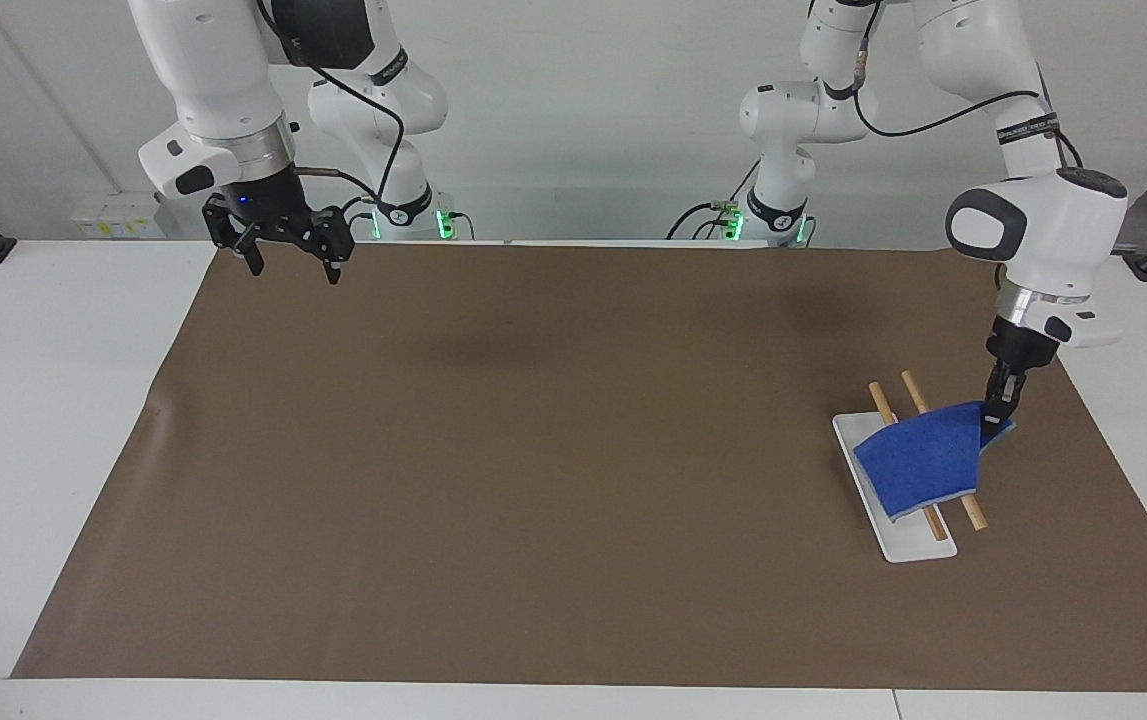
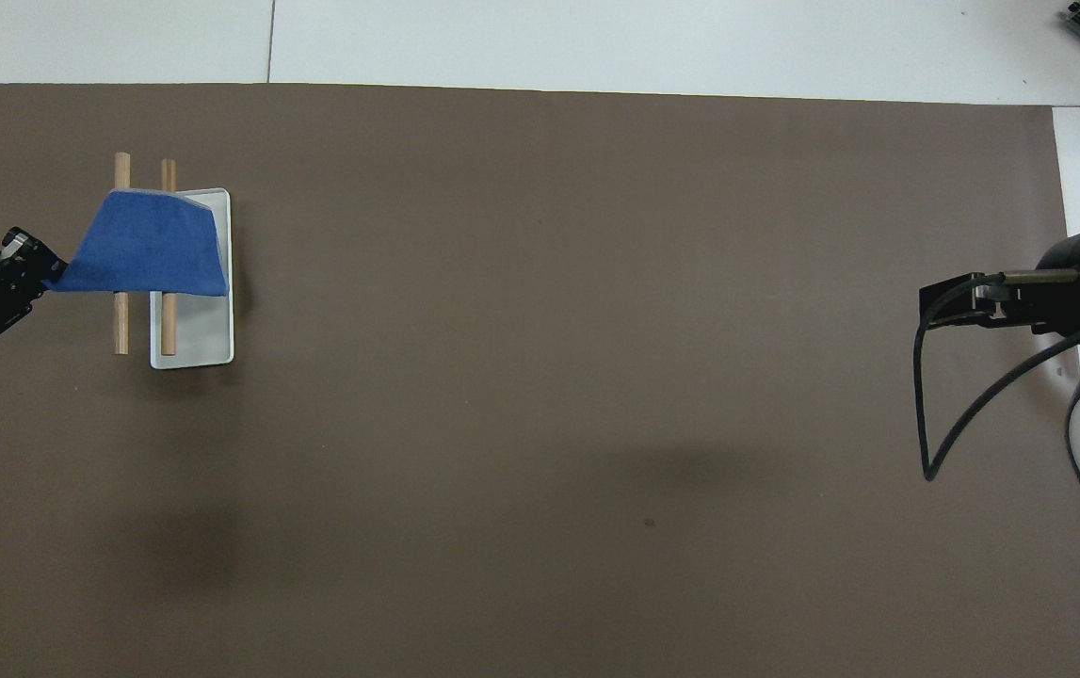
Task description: Right arm passes towel to left arm to hang
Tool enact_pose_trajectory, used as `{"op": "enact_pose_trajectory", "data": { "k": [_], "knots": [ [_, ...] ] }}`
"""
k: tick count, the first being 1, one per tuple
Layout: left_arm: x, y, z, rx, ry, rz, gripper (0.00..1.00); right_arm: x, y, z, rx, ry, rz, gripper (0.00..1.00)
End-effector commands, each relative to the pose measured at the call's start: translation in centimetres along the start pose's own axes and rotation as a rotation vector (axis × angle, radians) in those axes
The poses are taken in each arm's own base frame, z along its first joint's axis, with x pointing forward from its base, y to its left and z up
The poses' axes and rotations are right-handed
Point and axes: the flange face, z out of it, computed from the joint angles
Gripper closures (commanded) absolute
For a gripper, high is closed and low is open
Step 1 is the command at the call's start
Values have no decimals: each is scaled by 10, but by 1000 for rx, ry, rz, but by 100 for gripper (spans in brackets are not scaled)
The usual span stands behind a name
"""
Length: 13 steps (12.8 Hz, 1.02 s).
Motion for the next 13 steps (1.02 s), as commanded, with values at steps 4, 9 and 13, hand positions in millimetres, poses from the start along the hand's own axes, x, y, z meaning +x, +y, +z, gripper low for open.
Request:
{"op": "enact_pose_trajectory", "data": {
  "k": [4, 9, 13],
  "knots": [
    [10, 10, -20, 47, -50, 178, 13, -3, 1, 6, 66, -44, -6, 0],
    [39, 58, -63, 196, -137, 304, 13, -1, 9, 7, 67, -37, 15, 0],
    [38, 92, -122, 266, -197, 407, 13, -2, 8, 8, 65, -45, 6, 0]
  ]
}}
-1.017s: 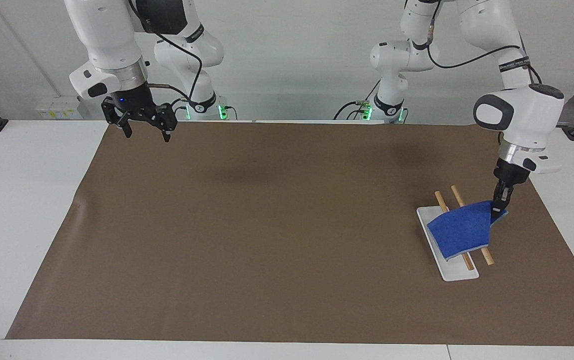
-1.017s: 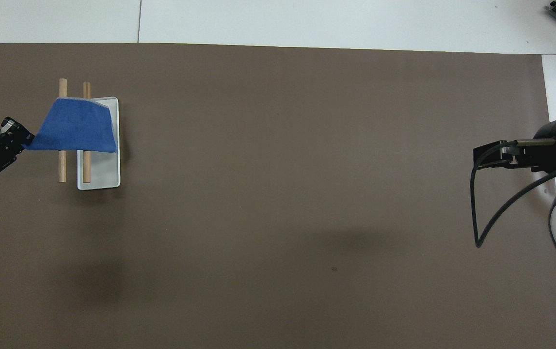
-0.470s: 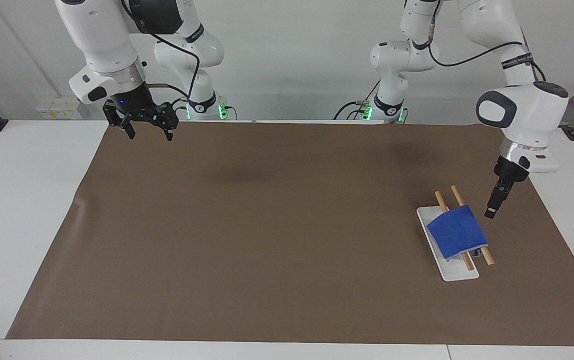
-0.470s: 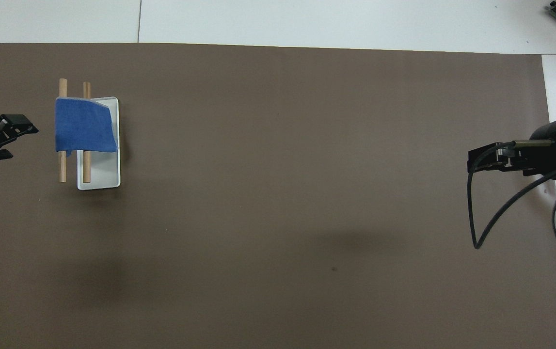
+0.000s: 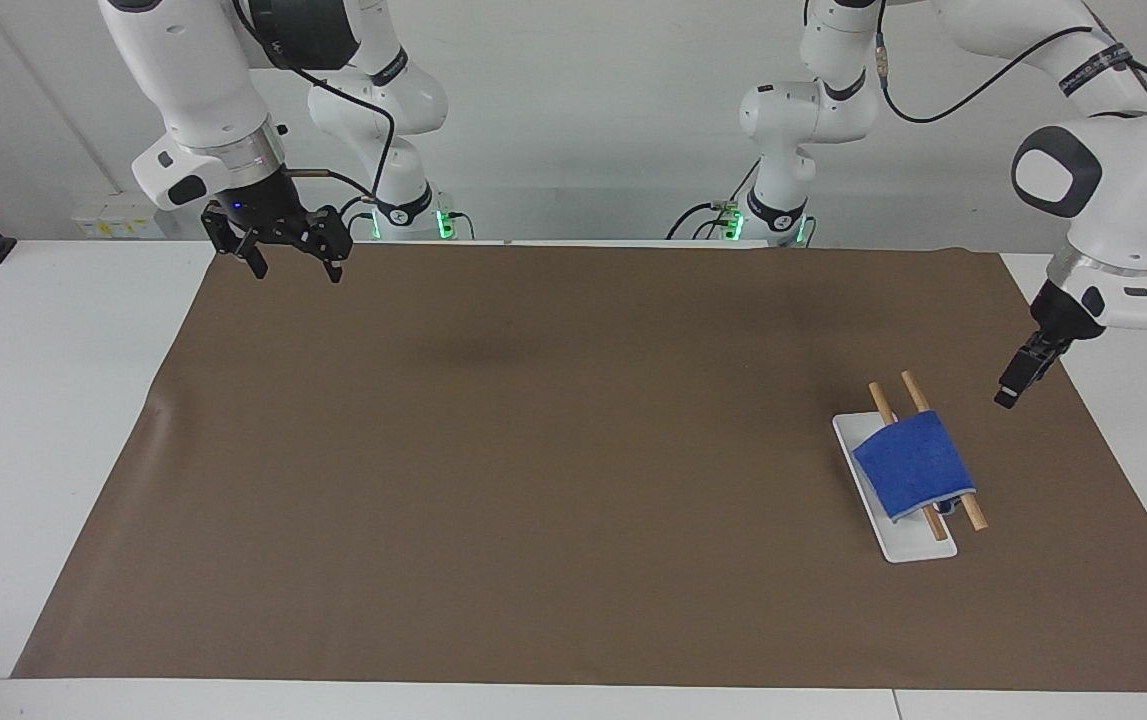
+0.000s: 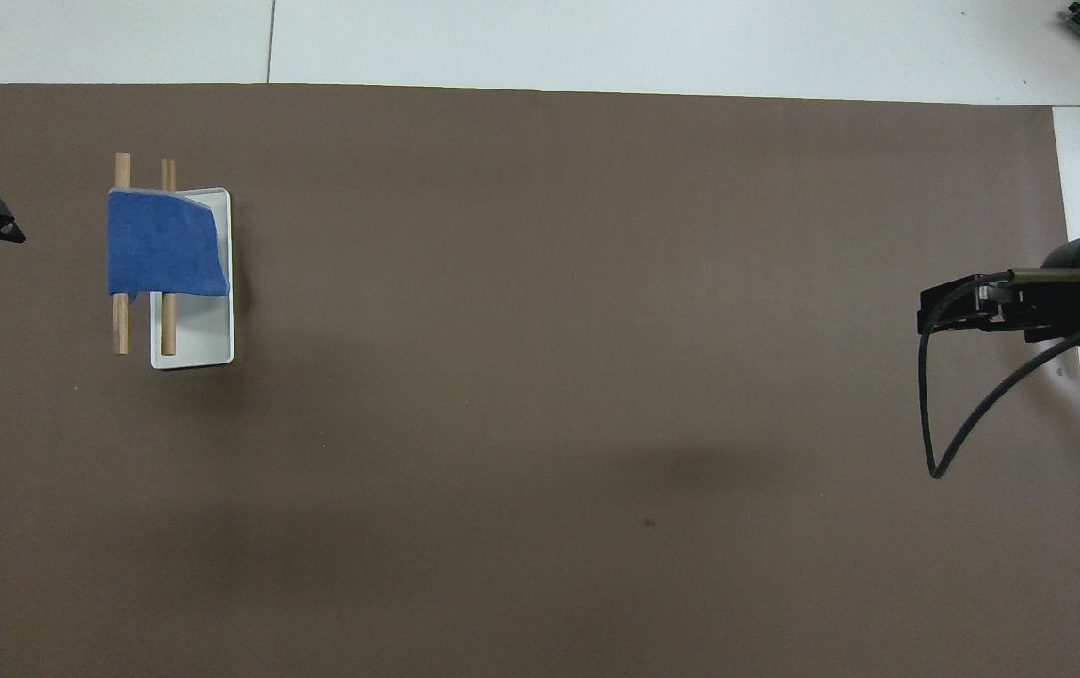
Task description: Right arm passes towel to left arm to hang
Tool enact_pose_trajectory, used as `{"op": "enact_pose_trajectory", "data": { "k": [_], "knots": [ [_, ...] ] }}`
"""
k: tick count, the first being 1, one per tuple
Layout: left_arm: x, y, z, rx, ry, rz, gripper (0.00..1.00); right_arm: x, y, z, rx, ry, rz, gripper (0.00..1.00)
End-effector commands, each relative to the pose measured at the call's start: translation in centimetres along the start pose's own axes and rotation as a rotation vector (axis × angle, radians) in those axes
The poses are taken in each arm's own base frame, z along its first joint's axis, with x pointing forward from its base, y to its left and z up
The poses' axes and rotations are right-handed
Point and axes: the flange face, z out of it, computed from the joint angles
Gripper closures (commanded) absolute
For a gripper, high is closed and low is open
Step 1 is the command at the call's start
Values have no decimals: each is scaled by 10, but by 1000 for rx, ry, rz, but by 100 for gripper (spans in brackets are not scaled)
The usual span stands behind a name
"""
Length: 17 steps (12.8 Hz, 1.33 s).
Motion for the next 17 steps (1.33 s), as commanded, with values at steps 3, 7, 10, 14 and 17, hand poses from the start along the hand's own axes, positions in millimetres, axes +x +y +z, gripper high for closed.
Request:
{"op": "enact_pose_trajectory", "data": {
  "k": [3, 7, 10, 14, 17],
  "knots": [
    [-8, 21, -62, 55, -85, 163, 13, 1, 24, 1, 23, -5, 32, 0],
    [-34, 56, -94, 104, -120, 297, 14, 1, 91, 2, 24, -13, 148, 0],
    [-40, 64, -98, 110, -131, 426, 16, 1, 87, 2, 24, -15, 141, 0],
    [-38, 62, -100, 95, -117, 516, 17, 1, 43, 3, 35, -16, 66, 0],
    [-39, 64, -102, 86, -116, 518, 16, 0, 11, 2, 34, -9, -6, 0]
  ]
}}
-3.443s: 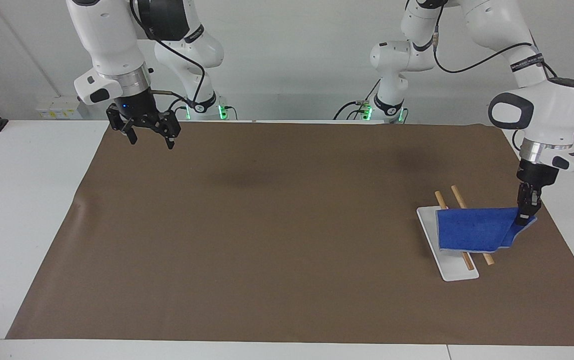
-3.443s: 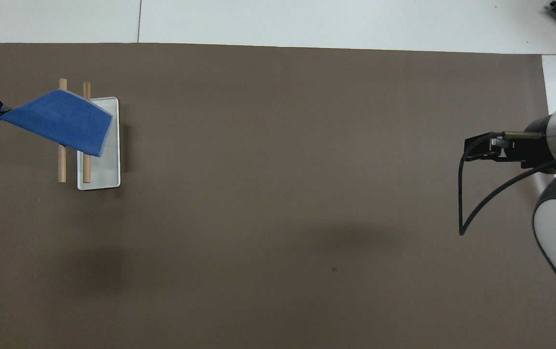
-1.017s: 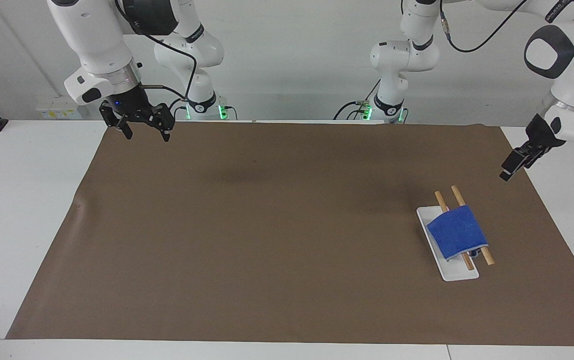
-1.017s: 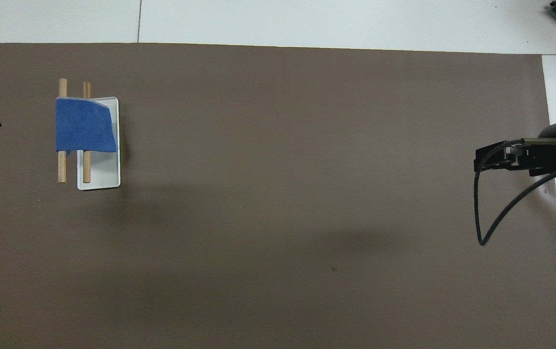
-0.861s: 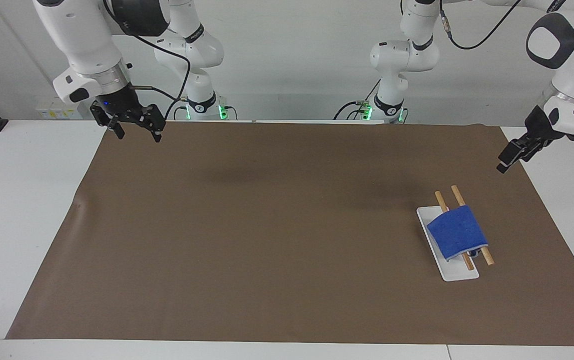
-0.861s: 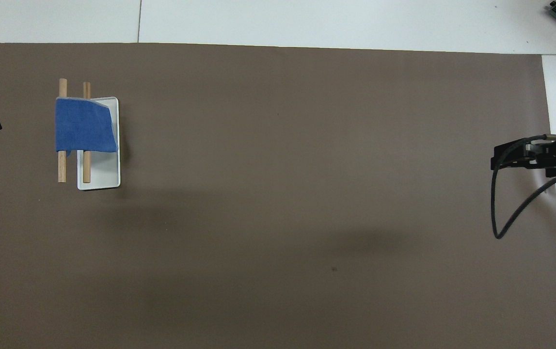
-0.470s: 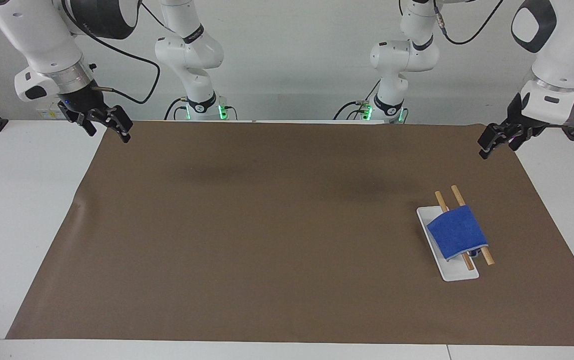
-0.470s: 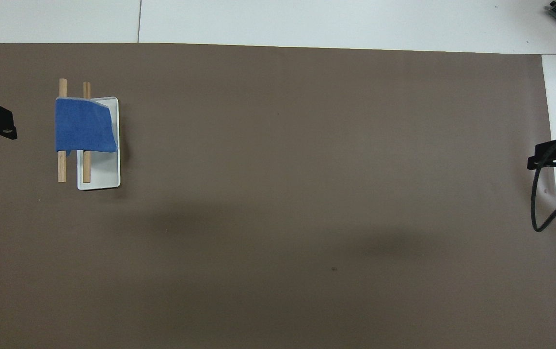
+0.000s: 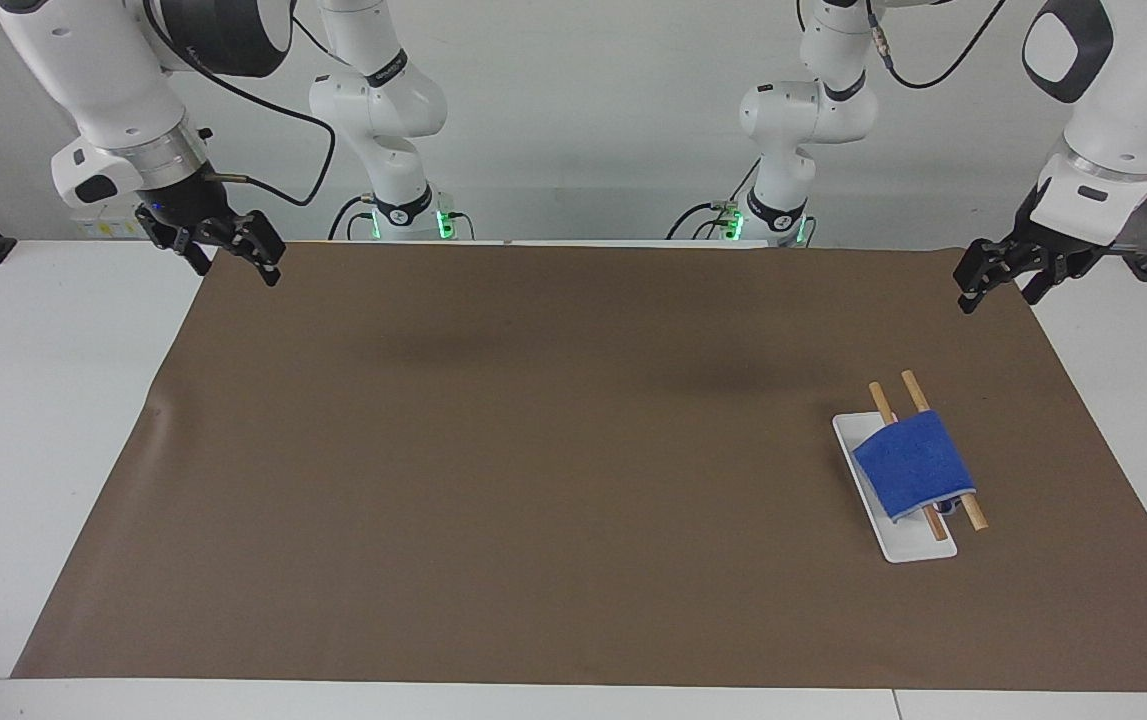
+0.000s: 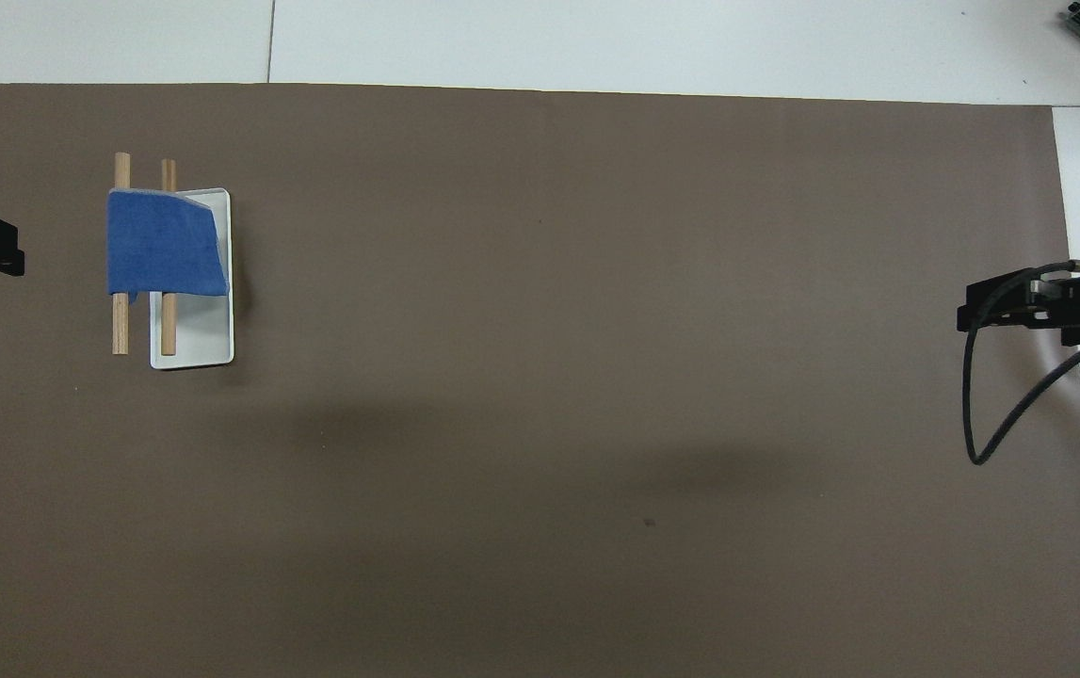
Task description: Right arm passes towel to left arm to hang
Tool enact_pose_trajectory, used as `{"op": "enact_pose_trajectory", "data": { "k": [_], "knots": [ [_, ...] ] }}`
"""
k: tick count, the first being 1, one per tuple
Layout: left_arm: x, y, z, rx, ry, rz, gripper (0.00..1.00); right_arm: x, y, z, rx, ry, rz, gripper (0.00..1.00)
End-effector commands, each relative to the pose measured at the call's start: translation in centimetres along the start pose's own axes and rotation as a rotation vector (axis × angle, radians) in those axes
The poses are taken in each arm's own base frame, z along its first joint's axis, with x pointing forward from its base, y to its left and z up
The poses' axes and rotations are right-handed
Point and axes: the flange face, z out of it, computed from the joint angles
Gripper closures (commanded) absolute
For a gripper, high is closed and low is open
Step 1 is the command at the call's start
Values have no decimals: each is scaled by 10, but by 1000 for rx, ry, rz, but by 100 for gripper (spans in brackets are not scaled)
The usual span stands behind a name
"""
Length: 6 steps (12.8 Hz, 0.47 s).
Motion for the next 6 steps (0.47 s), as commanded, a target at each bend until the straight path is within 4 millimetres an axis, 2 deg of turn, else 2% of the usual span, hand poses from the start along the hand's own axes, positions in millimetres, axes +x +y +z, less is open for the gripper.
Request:
{"op": "enact_pose_trajectory", "data": {
  "k": [1, 4, 6],
  "knots": [
    [3, 0, -5, 10, 5, 18, 15, -3, -14, 0, 11, -3, -48, 0],
    [1, 7, -11, 7, 21, 31, 3, -6, -28, 0, 9, -9, -71, 0],
    [-1, 8, -24, 0, 68, 25, 0, -9, -34, -1, -4, -10, -83, 0]
  ]
}}
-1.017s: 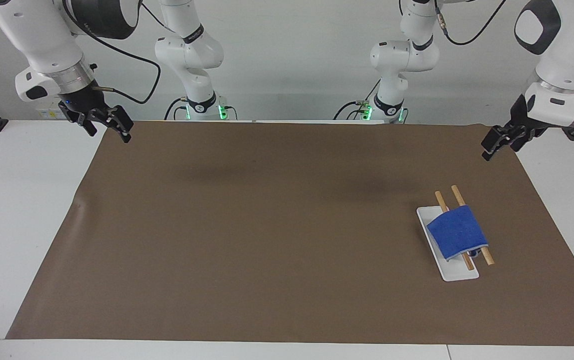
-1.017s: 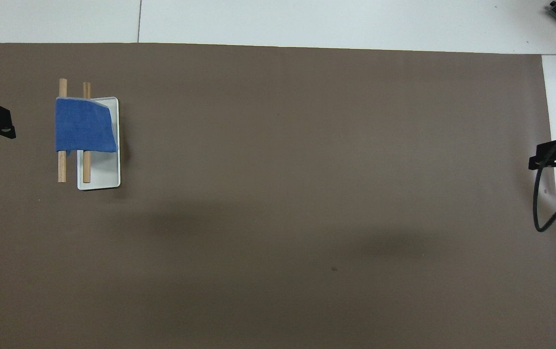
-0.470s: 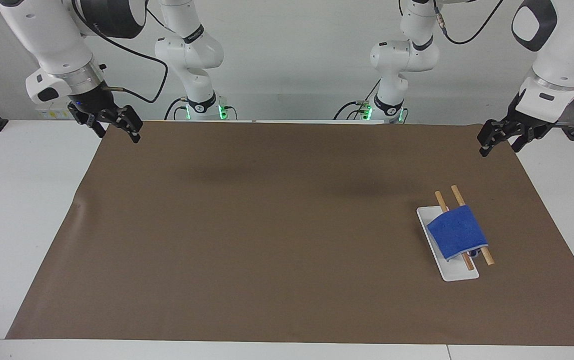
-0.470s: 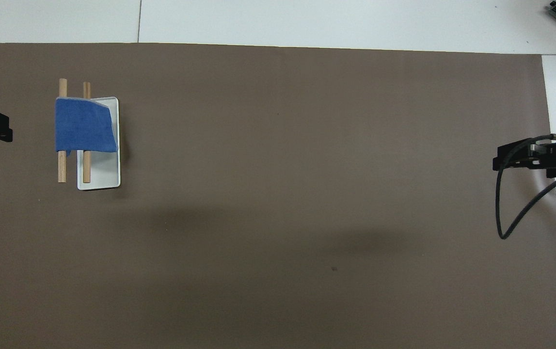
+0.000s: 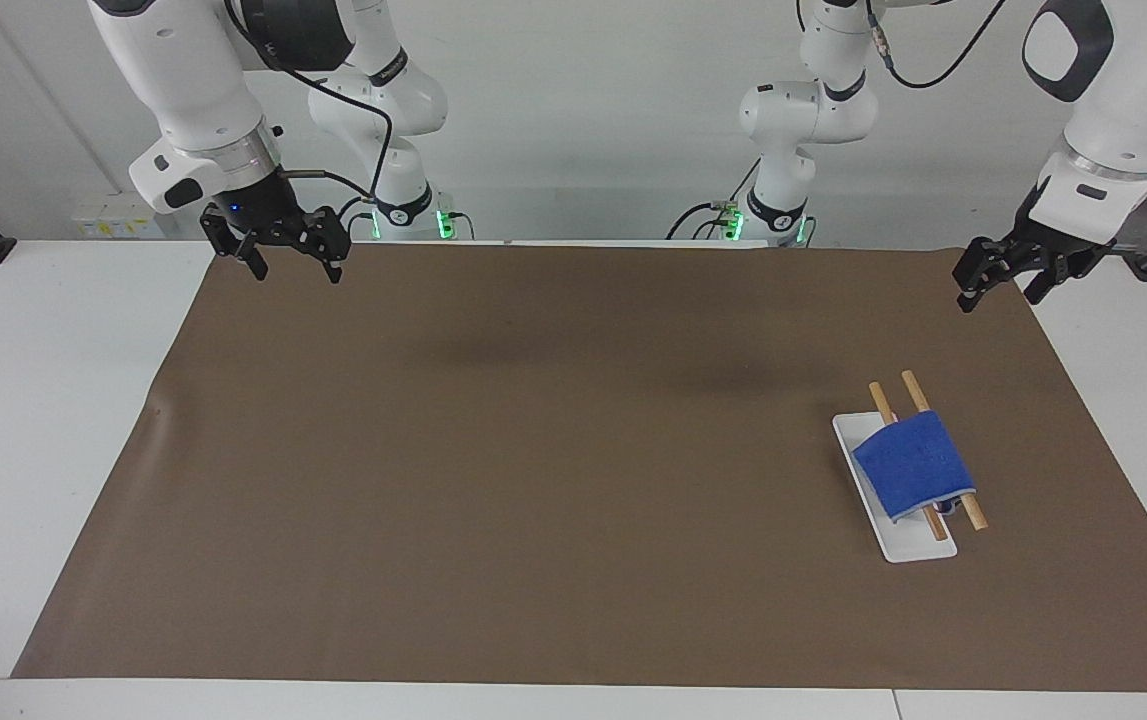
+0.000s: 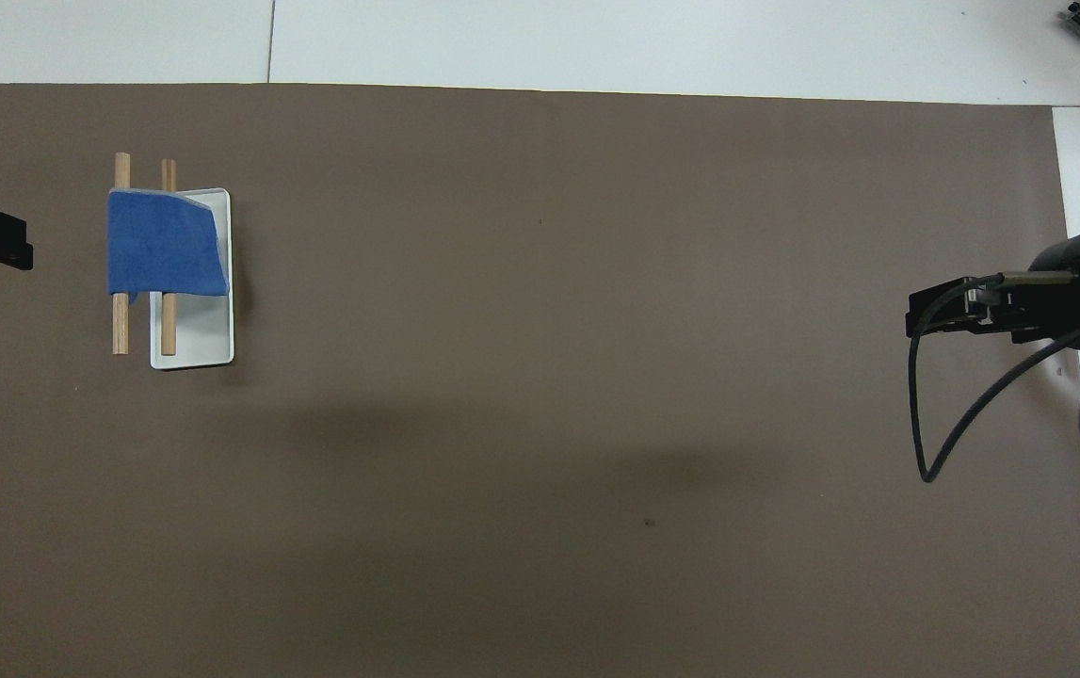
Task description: Right arm passes towel to left arm to hang
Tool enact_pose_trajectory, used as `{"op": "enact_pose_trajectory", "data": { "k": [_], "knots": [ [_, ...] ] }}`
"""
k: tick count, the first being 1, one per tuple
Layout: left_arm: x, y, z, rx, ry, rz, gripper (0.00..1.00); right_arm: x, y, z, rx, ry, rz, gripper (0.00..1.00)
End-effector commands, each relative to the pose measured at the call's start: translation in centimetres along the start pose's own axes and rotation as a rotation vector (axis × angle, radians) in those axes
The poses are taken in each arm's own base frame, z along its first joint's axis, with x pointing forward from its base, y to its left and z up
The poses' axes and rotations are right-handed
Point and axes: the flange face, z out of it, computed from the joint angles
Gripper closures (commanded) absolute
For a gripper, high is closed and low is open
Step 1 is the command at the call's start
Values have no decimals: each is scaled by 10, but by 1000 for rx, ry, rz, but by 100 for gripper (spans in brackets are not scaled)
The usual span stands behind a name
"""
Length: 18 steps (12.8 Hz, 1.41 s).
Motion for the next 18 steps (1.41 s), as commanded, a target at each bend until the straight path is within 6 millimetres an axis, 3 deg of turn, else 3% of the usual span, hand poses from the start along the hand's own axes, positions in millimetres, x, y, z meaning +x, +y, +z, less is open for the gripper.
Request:
{"op": "enact_pose_trajectory", "data": {
  "k": [1, 7, 12, 18],
  "knots": [
    [-3, 1, -25, 1, 83, 7, 0, -5, -8, -3, -12, -6, -36, 0],
    [-2, 1, -21, -2, 109, 14, 0, -7, -10, -5, -40, -7, -76, 0],
    [-2, 2, -21, -3, 111, 17, 0, -6, 7, -4, -19, -13, -38, 0],
    [-7, 4, -20, -43, 83, 4, 0, -6, 9, -4, -19, -13, -35, 0]
  ]
}}
